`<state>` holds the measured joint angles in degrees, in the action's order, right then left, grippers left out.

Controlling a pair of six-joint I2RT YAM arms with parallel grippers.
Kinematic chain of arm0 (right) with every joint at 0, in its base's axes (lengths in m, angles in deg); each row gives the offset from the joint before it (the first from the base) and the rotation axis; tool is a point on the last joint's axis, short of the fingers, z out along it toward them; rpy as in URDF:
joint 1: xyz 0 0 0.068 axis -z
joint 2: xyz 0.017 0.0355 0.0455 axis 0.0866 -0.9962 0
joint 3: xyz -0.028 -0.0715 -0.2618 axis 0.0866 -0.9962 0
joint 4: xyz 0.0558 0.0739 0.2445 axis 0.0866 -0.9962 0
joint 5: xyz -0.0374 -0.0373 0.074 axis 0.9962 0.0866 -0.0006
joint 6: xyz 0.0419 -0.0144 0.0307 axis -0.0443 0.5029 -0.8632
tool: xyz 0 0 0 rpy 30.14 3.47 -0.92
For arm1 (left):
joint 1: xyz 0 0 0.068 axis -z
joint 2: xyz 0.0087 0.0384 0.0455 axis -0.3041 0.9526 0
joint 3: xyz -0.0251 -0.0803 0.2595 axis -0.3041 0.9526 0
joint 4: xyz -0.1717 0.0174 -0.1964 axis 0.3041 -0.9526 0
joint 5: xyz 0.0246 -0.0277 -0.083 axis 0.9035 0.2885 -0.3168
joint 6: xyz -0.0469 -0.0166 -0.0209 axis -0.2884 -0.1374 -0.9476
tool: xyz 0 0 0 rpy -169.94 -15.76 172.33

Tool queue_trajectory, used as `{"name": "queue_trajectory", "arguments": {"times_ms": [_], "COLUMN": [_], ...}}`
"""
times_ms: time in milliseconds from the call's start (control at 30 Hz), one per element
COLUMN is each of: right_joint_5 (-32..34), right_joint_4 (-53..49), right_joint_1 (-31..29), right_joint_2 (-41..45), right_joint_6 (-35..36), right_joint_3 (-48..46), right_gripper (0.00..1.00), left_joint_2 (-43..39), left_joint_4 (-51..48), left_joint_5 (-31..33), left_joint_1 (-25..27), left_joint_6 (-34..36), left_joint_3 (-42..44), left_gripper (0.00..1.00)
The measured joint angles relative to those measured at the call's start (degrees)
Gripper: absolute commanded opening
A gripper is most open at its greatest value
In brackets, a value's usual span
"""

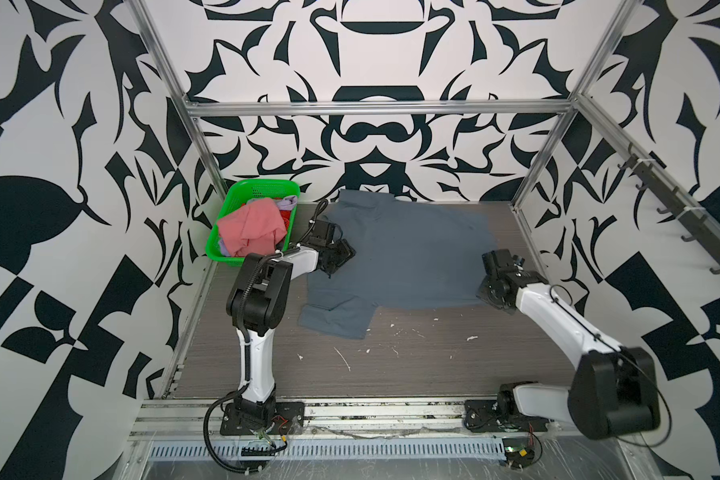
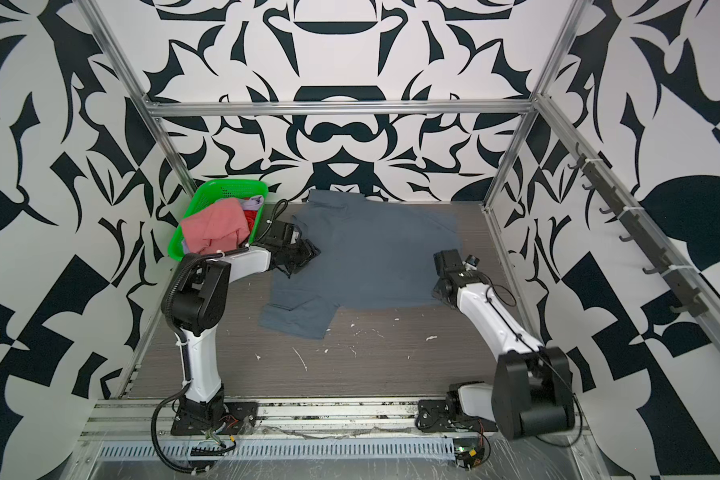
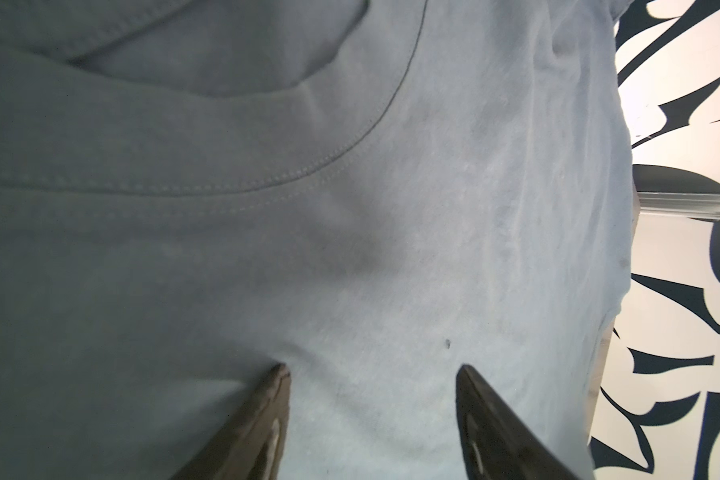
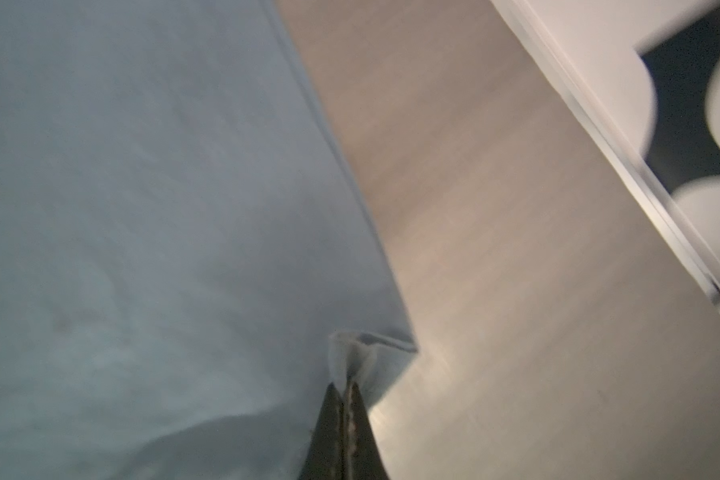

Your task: Fold and stack the t-shirts

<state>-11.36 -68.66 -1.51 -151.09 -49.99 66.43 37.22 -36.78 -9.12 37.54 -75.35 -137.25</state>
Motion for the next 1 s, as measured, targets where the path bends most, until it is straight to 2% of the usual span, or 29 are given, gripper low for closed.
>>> {"name": "queue_trajectory", "arguments": {"times_ms": [67, 100, 133, 233, 333, 467, 633, 767, 1000], "right_joint_5": [0.63, 1.36, 2.16, 4.72, 5.64, 3.85, -2.51, -5.40, -8.94], "right_joint_4": [-4.22, -6.34, -7.85, -10.93, -10.62, -4.46, 9.31, 16.85, 23.47], "right_joint_1": [-0.13, -0.15, -0.15, -0.13, -0.13, -0.13, -0.22, -0.37, -0.37], "right_joint_2": [7.10, 11.54, 15.32, 21.33, 18.51, 9.77, -3.28, -13.62, -30.27], "right_joint_6": [-2.29, -3.39, -4.17, -4.94, -4.66, -2.91, -0.94, -0.15, 0.68], "right_joint_3": [-2.08, -2.45, -2.43, -0.59, 2.71, 4.76, 4.79, 6.51, 13.99], "right_gripper": [0.28, 0.48, 0.53, 0.53, 0.53, 0.52, 0.52, 0.51, 0.49], "left_joint_2": [-0.52, -0.70, -0.81, -0.81, -0.66, 2.12, 4.28, 3.32, -4.35], "left_joint_4": [-0.76, -1.46, -2.12, -4.70, -7.50, -11.08, -13.09, -11.78, -7.43], "left_joint_5": [0.24, 0.33, 0.44, 1.22, 1.97, 2.58, 4.20, 5.35, 7.45], "left_joint_1": [0.00, 0.02, 0.02, -0.02, -0.07, -0.15, -0.48, -0.90, -1.20], "left_joint_6": [0.42, 0.83, 1.36, 2.95, 4.55, 6.93, 8.04, 7.76, 5.25], "left_joint_3": [0.37, 0.37, 0.28, -0.90, -2.38, -8.13, -11.43, -8.83, 3.21], "left_gripper": [0.67, 0.67, 0.67, 0.67, 0.67, 0.67, 0.67, 0.67, 0.67]}}
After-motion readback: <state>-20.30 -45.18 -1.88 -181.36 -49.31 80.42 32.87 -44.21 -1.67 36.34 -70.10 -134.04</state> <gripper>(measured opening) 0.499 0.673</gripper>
